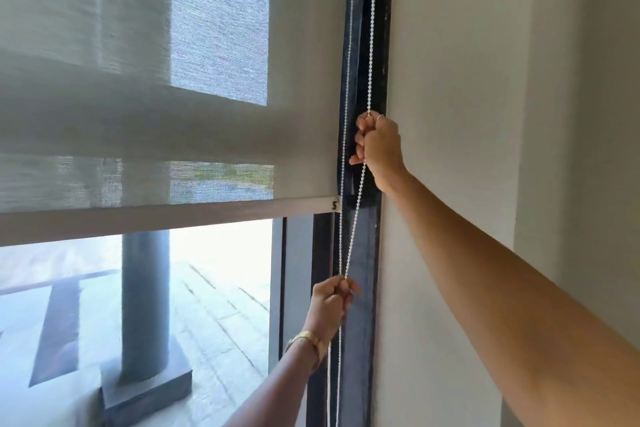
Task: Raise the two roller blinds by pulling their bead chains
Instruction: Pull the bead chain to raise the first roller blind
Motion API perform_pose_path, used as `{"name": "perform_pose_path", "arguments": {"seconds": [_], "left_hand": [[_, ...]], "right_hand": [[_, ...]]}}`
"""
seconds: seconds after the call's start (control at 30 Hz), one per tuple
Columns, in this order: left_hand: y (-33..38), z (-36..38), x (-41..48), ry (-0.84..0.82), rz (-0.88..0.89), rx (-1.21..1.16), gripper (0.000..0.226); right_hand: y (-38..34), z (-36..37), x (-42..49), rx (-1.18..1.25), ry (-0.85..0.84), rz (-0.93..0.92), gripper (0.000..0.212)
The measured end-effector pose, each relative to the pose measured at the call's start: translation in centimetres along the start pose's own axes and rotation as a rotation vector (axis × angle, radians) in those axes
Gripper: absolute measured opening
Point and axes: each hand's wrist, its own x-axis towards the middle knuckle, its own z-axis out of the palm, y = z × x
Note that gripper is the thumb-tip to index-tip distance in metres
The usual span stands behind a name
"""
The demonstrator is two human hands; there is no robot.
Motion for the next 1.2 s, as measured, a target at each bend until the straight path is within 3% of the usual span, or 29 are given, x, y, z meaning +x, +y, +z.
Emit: {"name": "perform_pose_path", "arguments": {"seconds": [0.17,0.27,0.6,0.8,1.07,1.2], "left_hand": [[1.8,-1.2,1.1,-0.164,-0.094,0.047,0.032],[3.5,-0.9,1.9,-0.193,-0.042,0.014,0.031],[16.5,0.8,7.4,-0.049,0.259,-0.143,0.048],[23.3,0.7,9.4,-0.027,0.341,-0.171,0.041],[24.6,1.4,9.4,-0.092,0.334,-0.204,0.045],[24.0,1.8,8.5,-0.150,0.271,-0.245,0.046]], "right_hand": [[0.3,-0.6,-0.1,-0.023,0.054,-0.044,0.036],[0.7,-0.4,0.0,0.001,0.065,-0.049,0.031],[0.7,0.1,-0.1,-0.109,0.116,-0.156,0.027],[2.3,0.4,-0.8,-0.045,0.123,-0.098,0.032],[4.1,0.5,-5.0,0.030,0.071,-0.071,0.023],[5.7,0.5,-7.2,-0.010,0.081,-0.027,0.030]]}}
